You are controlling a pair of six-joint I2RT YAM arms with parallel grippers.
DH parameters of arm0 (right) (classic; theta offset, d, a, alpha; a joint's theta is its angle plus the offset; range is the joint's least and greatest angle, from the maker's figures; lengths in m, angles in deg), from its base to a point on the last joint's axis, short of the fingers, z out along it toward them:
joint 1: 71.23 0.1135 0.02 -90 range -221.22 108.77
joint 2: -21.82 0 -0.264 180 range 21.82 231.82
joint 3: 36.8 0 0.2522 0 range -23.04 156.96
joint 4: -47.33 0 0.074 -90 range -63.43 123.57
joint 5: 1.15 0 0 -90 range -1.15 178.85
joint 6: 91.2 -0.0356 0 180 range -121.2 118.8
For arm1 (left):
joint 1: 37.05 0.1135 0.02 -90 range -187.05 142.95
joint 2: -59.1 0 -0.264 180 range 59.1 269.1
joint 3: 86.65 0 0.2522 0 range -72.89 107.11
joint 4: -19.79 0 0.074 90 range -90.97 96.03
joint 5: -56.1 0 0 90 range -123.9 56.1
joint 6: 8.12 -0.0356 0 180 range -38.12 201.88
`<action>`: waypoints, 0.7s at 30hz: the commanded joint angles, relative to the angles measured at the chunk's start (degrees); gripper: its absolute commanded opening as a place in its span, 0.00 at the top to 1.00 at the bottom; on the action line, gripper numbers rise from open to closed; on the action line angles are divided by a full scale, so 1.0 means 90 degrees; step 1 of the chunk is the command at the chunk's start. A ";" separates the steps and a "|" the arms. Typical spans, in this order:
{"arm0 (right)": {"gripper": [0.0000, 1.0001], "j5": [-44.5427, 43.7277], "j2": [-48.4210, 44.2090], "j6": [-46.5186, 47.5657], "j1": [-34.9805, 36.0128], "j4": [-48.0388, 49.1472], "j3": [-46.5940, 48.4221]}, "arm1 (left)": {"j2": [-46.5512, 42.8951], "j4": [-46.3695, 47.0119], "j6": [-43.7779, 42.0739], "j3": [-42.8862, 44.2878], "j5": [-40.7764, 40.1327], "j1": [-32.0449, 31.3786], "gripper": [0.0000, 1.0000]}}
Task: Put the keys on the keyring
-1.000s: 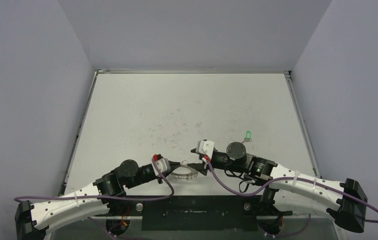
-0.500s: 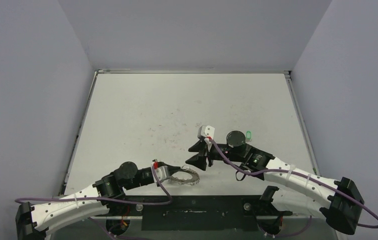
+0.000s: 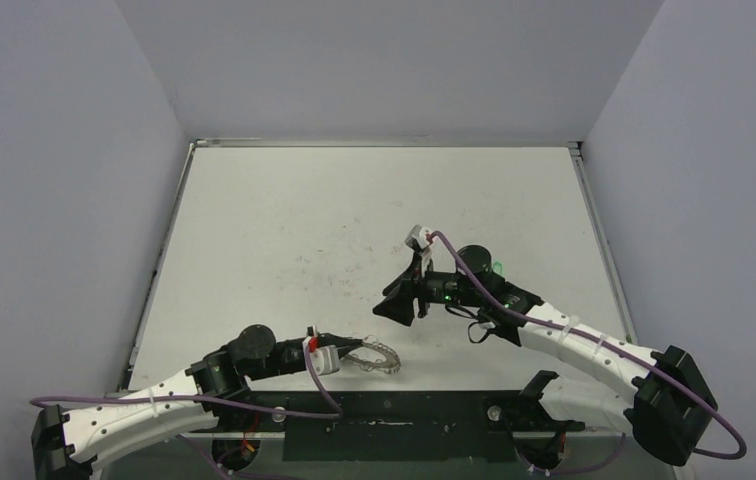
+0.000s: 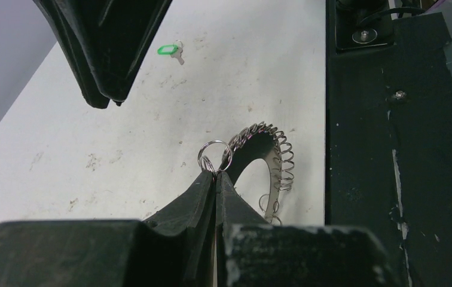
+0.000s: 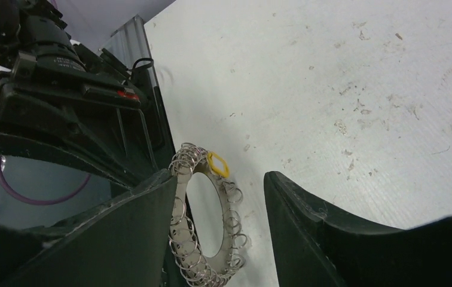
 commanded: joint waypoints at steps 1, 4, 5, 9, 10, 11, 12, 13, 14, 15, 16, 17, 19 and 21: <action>0.40 0.0041 -0.0278 -0.0926 -0.0084 0.0386 0.0086 | -0.0105 0.0264 -0.0531 -0.0007 0.0283 0.0010 1.00; 0.34 0.0142 -0.0349 -0.1534 -0.0175 0.0576 -0.0013 | -0.0086 0.0222 -0.0642 -0.0023 0.0294 0.0010 1.00; 0.31 0.0224 -0.0338 -0.1784 -0.0196 0.0715 -0.0071 | -0.0064 0.0212 -0.0659 -0.0037 0.0298 0.0009 1.00; 0.28 0.0434 -0.0321 -0.2711 -0.0201 0.1419 -0.0406 | 0.0014 0.0181 -0.0661 -0.0043 0.0399 0.0015 1.00; 0.29 0.0336 -0.0362 -0.2780 -0.0199 0.1349 -0.0445 | 0.0030 0.0183 -0.0656 -0.0039 0.0436 0.0008 1.00; 0.29 0.0121 -0.0427 -0.2796 -0.0191 0.0913 -0.0442 | 0.0039 0.0181 -0.0650 -0.0052 0.0465 0.0013 1.00; 0.29 -0.0173 -0.0491 -0.2782 -0.0185 0.0601 -0.0387 | 0.0045 0.0181 -0.0651 -0.0048 0.0480 0.0010 1.00; 0.30 -0.0385 -0.0534 -0.2762 -0.0180 0.0082 -0.0310 | 0.0051 0.0181 -0.0658 -0.0050 0.0492 0.0010 1.00; 0.33 -0.0524 -0.0551 -0.2767 -0.0173 -0.0166 -0.0240 | 0.0039 0.0181 -0.0661 -0.0053 0.0507 0.0010 1.00; 0.34 -0.0568 -0.0546 -0.2787 -0.0170 -0.0320 -0.0158 | 0.0038 0.0188 -0.0661 -0.0052 0.0518 0.0012 1.00; 0.36 -0.0550 -0.0525 -0.2846 -0.0153 -0.0388 -0.0140 | 0.0038 0.0198 -0.0661 -0.0045 0.0523 0.0015 1.00; 0.38 -0.0479 -0.0471 -0.2889 -0.0142 -0.0421 -0.0123 | 0.0038 0.0205 -0.0661 -0.0057 0.0523 0.0015 1.00; 0.46 -0.0198 -0.0281 -0.2957 -0.0101 -0.0366 -0.0100 | 0.0043 0.0227 -0.0670 -0.0052 0.0533 0.0014 1.00; 0.54 0.0050 -0.0016 -0.3074 -0.0033 -0.0246 -0.0105 | 0.0053 0.0222 -0.0671 -0.0038 0.0548 0.0012 1.00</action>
